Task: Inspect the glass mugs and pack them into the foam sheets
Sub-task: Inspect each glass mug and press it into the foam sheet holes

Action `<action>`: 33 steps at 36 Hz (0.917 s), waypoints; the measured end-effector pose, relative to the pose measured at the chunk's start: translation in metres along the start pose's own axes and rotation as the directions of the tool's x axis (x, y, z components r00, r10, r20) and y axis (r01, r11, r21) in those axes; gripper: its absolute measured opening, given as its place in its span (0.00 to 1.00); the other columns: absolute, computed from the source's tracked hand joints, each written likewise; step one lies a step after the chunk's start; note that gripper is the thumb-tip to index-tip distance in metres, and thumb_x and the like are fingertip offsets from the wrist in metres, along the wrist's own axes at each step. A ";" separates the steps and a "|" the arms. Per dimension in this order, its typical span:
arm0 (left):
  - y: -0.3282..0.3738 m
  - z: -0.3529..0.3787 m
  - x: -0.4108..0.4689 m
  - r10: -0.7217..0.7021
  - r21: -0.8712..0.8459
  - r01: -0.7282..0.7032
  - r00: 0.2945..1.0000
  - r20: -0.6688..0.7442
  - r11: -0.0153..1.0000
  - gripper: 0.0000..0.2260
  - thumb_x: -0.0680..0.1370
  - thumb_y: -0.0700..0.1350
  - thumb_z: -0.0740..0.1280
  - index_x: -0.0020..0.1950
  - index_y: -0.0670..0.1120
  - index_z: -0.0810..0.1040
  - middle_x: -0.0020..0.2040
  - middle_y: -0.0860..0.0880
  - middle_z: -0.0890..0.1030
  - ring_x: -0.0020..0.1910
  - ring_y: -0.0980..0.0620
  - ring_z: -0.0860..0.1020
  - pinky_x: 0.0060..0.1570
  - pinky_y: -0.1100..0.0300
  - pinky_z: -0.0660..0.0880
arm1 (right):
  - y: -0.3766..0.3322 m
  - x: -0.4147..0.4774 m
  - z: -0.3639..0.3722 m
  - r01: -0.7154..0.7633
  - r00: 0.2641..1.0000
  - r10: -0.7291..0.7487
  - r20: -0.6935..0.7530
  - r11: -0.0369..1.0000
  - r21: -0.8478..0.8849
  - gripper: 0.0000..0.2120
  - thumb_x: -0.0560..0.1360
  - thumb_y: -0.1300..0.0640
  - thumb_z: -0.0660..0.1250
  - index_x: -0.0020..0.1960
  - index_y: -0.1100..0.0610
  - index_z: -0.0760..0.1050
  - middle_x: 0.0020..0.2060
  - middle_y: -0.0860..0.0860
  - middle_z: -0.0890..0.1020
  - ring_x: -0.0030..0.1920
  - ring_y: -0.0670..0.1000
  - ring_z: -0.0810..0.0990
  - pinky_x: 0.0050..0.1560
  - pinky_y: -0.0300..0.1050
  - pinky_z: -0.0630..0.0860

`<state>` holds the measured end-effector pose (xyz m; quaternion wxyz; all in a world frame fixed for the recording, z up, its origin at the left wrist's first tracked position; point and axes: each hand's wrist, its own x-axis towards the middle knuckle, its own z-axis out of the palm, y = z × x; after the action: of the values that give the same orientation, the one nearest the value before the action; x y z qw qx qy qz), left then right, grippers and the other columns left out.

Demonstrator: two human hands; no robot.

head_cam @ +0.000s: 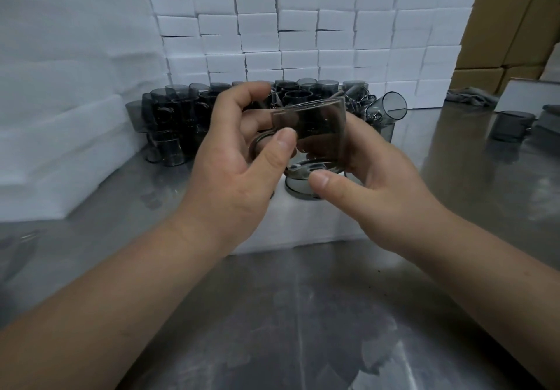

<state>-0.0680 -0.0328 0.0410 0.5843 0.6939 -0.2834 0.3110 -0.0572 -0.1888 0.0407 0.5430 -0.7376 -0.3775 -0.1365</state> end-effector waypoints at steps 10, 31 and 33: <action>0.003 -0.005 0.004 0.029 0.266 0.011 0.989 -0.146 0.964 0.14 0.69 0.56 0.63 0.52 0.60 0.66 0.46 0.58 0.74 0.37 0.62 0.75 0.42 0.63 0.72 | -0.001 0.002 -0.003 -0.104 0.962 0.070 -0.264 0.988 -0.118 0.35 0.64 0.46 0.70 0.69 0.47 0.65 0.55 0.41 0.79 0.58 0.42 0.76 0.59 0.48 0.73; 0.001 0.004 -0.001 0.027 0.408 -0.005 0.998 -0.049 0.913 0.23 0.66 0.61 0.65 0.60 0.68 0.64 0.46 0.65 0.78 0.40 0.62 0.79 0.44 0.62 0.77 | 0.002 0.001 0.006 -0.083 0.945 -0.025 -0.328 0.947 -0.311 0.37 0.65 0.47 0.71 0.71 0.49 0.60 0.61 0.44 0.72 0.61 0.39 0.71 0.62 0.37 0.69; 0.001 0.003 -0.001 0.065 0.429 -0.039 0.997 -0.045 0.902 0.20 0.68 0.59 0.65 0.58 0.66 0.68 0.44 0.64 0.79 0.43 0.62 0.78 0.46 0.63 0.76 | 0.003 0.002 0.005 -0.084 0.950 -0.015 -0.311 0.950 -0.301 0.37 0.66 0.49 0.72 0.71 0.49 0.61 0.62 0.45 0.72 0.62 0.39 0.71 0.63 0.38 0.69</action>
<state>-0.0690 -0.0360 0.0399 0.4174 0.7880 -0.2098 0.4011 -0.0544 -0.1839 0.0378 0.4749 -0.7897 -0.2485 -0.2986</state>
